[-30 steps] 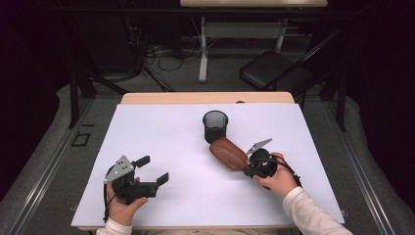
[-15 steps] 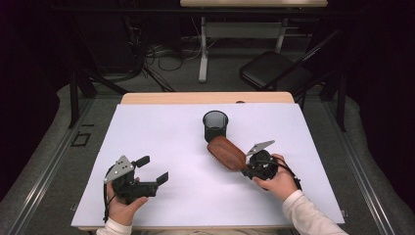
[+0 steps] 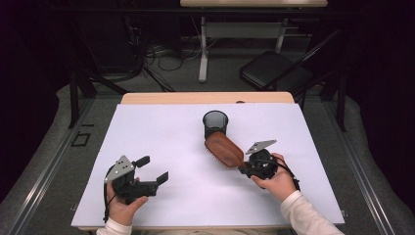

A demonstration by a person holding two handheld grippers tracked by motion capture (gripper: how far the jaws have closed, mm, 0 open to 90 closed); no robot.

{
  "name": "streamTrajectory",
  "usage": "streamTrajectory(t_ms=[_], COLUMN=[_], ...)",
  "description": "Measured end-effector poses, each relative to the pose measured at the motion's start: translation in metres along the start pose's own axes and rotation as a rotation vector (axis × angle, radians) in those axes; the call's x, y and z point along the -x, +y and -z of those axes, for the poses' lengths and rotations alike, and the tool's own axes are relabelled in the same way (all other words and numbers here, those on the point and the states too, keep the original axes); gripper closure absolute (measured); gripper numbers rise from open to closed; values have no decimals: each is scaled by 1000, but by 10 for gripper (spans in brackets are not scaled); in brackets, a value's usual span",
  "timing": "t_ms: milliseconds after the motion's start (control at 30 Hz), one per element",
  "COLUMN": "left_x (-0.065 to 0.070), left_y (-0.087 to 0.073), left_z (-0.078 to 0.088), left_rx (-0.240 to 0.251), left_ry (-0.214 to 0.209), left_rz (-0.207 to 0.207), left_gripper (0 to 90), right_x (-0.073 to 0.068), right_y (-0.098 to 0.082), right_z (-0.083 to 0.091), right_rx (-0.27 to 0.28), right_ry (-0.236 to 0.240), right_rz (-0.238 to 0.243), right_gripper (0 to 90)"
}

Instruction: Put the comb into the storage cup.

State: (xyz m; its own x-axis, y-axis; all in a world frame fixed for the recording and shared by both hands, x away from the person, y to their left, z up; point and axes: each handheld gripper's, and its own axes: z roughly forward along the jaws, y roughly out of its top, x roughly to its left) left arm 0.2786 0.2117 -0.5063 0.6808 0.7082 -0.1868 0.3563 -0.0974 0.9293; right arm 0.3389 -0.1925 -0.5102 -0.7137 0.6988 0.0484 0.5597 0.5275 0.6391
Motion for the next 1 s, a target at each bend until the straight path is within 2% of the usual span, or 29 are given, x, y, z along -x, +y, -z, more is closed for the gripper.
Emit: streamTrajectory(t_ms=[333,1000], left_x=[0,0], left_y=[0,-1], left_z=[0,-1], left_rx=[1,-3], left_ry=[-4,-8], left_rz=[4,3], left_gripper=[58,65], right_x=[-6,-22], right_y=[5,20], right_z=[7,21], right_rx=[35,111], right_ry=[10,30], right_rz=[4,45], right_gripper=[726,726])
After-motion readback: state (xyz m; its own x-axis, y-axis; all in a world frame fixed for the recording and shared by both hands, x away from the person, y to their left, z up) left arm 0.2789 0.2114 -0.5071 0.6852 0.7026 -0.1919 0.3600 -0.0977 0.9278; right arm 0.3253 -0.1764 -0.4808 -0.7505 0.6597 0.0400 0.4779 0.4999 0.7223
